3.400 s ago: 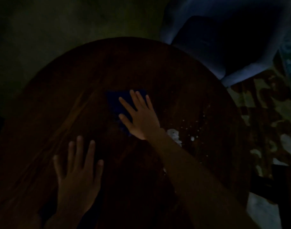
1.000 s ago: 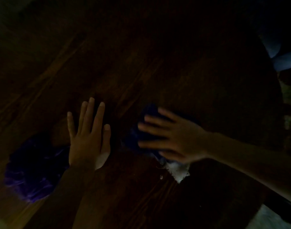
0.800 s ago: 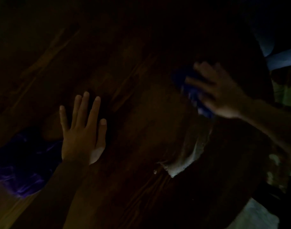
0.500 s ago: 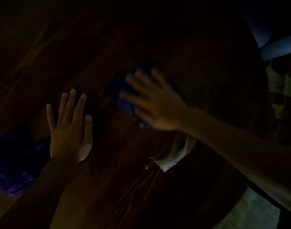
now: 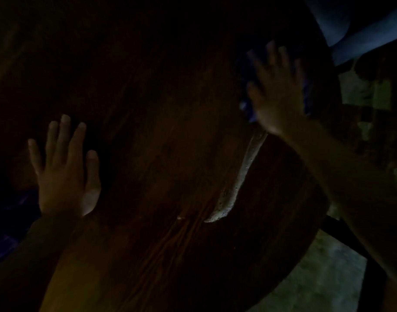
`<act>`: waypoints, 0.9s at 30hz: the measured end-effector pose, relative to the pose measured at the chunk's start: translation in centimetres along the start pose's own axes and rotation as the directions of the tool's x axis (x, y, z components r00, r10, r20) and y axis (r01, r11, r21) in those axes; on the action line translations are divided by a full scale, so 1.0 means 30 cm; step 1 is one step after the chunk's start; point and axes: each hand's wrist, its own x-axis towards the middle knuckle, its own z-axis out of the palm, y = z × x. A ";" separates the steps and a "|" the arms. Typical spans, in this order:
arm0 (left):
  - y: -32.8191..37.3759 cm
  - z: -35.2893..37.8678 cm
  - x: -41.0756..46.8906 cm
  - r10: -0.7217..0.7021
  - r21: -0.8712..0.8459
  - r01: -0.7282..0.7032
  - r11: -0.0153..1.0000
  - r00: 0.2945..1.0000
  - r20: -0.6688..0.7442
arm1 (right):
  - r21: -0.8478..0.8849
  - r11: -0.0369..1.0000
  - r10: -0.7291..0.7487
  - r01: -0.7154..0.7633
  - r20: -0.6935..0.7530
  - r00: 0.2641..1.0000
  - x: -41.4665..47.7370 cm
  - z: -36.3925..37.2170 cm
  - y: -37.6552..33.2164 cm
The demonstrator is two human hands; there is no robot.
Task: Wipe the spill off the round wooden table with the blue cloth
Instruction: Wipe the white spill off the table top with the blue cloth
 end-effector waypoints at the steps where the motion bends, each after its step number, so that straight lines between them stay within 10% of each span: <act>1: -0.009 -0.002 0.000 -0.019 -0.015 0.019 1.000 1.000 0.013 | -0.029 0.991 -0.134 0.134 0.005 0.991 -0.089 0.032 -0.089; 4: -0.009 0.009 0.000 -0.041 -0.029 0.042 0.999 0.999 0.032 | 0.088 0.714 -0.698 0.694 0.160 0.698 -0.376 0.058 -0.237; 7: -0.016 0.022 -0.002 -0.036 -0.038 0.035 0.999 0.999 -0.021 | 0.087 0.485 -0.859 0.870 0.237 0.455 -0.367 0.044 -0.168; 12: -0.012 0.037 0.001 0.006 -0.063 -0.010 0.998 0.998 -0.062 | -0.045 0.973 -0.222 0.225 0.057 0.973 -0.045 0.026 0.152; 16: -0.046 0.062 0.001 -0.003 -0.047 -0.001 0.999 0.998 -0.068 | 0.086 0.968 0.233 -0.235 0.036 0.972 -0.045 0.005 0.149; 20: -0.043 0.053 0.001 -0.024 -0.074 0.022 0.997 0.999 -0.034 | 0.029 0.980 -0.196 0.195 0.054 0.979 -0.320 0.058 -0.131; 24: -0.059 0.062 0.009 -0.034 -0.123 0.032 0.992 0.999 -0.012 | 0.099 0.690 -0.718 0.717 0.225 0.659 -0.639 0.071 -0.173; 27: -0.037 0.047 0.007 -0.028 -0.117 0.028 0.993 1.000 0.003 | -0.026 0.852 -0.516 0.524 0.138 0.845 -0.489 0.087 0.026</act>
